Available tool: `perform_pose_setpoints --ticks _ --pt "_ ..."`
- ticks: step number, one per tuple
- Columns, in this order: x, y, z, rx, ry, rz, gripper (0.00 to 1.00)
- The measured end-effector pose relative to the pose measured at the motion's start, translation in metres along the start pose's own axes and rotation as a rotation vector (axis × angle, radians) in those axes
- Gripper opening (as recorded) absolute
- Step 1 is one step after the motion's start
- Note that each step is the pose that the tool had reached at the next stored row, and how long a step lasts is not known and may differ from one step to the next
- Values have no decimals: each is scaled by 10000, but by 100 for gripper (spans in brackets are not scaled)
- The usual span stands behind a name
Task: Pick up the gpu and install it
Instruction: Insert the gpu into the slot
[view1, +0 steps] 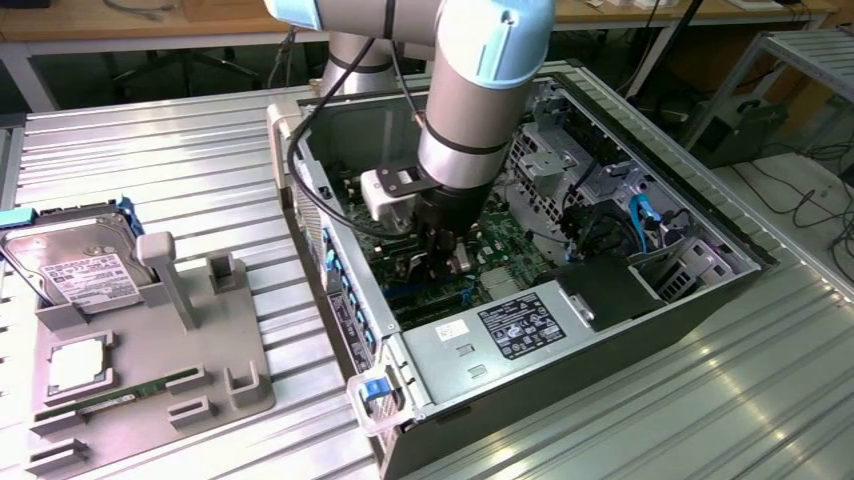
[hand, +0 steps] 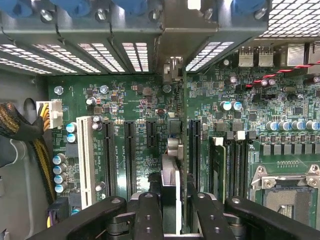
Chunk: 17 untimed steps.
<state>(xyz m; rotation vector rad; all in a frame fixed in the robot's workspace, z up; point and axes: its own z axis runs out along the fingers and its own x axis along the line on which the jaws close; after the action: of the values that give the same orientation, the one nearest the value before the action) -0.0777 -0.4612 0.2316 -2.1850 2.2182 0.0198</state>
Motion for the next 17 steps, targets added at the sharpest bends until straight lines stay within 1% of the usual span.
perform_pose_setpoints --ticks 2,9,11,13,17 --pt "0 1 22 -4 -5 0 28" --pt "0 3 31 -7 -4 0 28" --pt "-3 7 61 -12 14 0 28" --pt "-6 7 98 -9 0 0 28" --pt "-7 8 103 -7 -3 0 28"
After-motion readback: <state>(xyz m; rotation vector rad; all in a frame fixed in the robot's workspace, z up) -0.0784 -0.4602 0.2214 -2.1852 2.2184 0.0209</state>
